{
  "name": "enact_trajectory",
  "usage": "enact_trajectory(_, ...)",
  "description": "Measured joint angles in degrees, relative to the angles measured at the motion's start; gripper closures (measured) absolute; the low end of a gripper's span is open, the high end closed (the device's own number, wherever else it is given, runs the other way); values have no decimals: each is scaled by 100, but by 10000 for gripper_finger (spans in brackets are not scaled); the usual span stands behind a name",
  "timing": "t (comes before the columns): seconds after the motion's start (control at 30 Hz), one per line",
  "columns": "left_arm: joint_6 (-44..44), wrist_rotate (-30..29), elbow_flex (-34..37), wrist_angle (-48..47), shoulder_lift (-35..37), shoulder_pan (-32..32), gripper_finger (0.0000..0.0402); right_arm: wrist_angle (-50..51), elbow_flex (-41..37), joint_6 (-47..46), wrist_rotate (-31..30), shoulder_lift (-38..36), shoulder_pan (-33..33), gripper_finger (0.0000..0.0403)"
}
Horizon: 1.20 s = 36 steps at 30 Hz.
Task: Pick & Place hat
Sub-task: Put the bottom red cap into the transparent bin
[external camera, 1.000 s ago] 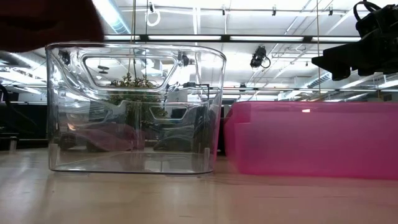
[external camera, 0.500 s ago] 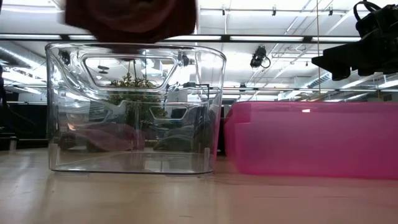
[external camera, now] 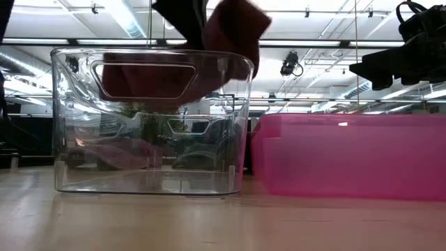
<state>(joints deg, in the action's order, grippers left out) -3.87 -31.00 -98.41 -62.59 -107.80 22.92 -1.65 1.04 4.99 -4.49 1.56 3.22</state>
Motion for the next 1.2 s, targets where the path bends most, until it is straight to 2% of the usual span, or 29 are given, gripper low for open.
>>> enact_trajectory(0.2,647,-386,0,-387,-99,2,393,2,0,0,-2,0,-2,198)
enact_trajectory(0.4,1416,-392,23,-837,-99,23,393,2,0,0,0,0,-2,198)
enact_trajectory(0.83,1497,-237,57,-806,-281,83,393,0,-1,0,-1,0,-2,198)
enact_trajectory(1.2,1468,253,55,-789,-469,17,393,11,-2,0,-2,4,-2,198)
